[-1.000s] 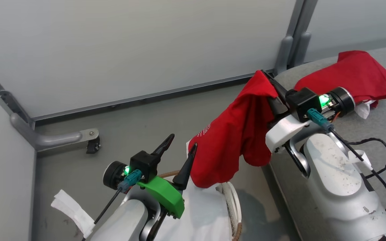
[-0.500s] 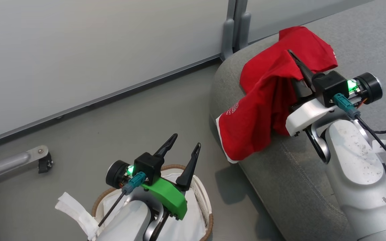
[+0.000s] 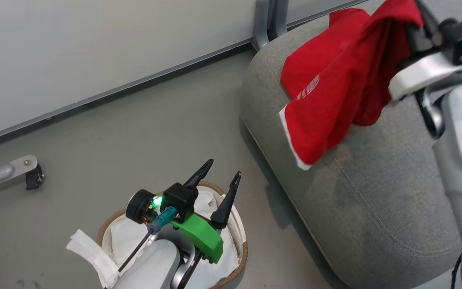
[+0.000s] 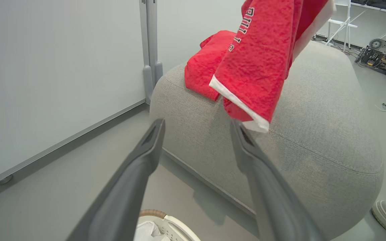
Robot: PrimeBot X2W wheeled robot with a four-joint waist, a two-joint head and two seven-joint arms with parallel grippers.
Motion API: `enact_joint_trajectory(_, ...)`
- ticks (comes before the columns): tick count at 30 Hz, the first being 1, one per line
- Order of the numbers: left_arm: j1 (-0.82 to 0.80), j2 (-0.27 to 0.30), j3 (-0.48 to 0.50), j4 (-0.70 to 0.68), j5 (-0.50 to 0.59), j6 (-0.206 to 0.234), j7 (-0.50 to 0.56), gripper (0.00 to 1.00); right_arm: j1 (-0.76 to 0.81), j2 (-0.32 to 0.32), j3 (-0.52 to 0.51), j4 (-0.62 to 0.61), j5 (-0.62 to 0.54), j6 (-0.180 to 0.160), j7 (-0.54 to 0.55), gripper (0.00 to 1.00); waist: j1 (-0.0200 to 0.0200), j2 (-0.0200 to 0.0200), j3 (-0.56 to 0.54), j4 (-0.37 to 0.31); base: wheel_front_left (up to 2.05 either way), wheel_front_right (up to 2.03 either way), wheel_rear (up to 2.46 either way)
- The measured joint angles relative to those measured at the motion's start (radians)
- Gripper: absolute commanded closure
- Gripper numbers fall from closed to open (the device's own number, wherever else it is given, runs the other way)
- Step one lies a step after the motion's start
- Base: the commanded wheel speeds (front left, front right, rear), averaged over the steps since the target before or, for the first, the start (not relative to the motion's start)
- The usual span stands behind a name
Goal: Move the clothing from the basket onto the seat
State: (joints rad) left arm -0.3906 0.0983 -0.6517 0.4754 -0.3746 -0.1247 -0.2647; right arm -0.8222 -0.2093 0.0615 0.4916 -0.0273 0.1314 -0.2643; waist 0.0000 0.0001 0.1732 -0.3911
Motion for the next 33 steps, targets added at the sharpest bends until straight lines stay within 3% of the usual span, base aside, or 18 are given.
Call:
enact_joint_trajectory(11,-0.043,0.015,-0.02,-0.061,0.033,-0.003,0.0,0.0,-0.386,-0.227,-0.147,0.085,-0.035,0.0,0.024,1.0,0.0,0.0,0.086,0.076,0.0,0.0,0.0)
enact_joint_trajectory(16,-0.078,0.021,-0.028,-0.083,0.051,-0.003,0.0,0.0,-0.44,-0.291,-0.219,0.144,-0.076,0.0,0.026,1.0,0.0,0.0,0.147,0.104,0.0,0.0,0.0)
enact_joint_trajectory(23,-0.129,0.042,-0.032,-0.099,0.066,-0.003,0.0,0.0,-0.37,-0.303,-0.295,0.262,-0.094,0.0,0.012,1.0,0.0001,0.0,0.251,0.133,0.0,0.0,0.0)
enact_joint_trajectory(33,-0.158,0.053,-0.035,-0.111,0.067,0.001,0.001,0.0,-0.184,-0.2,-0.362,0.36,-0.142,0.0,0.003,1.0,0.0001,0.0,0.377,0.147,0.0,0.0,0.0)
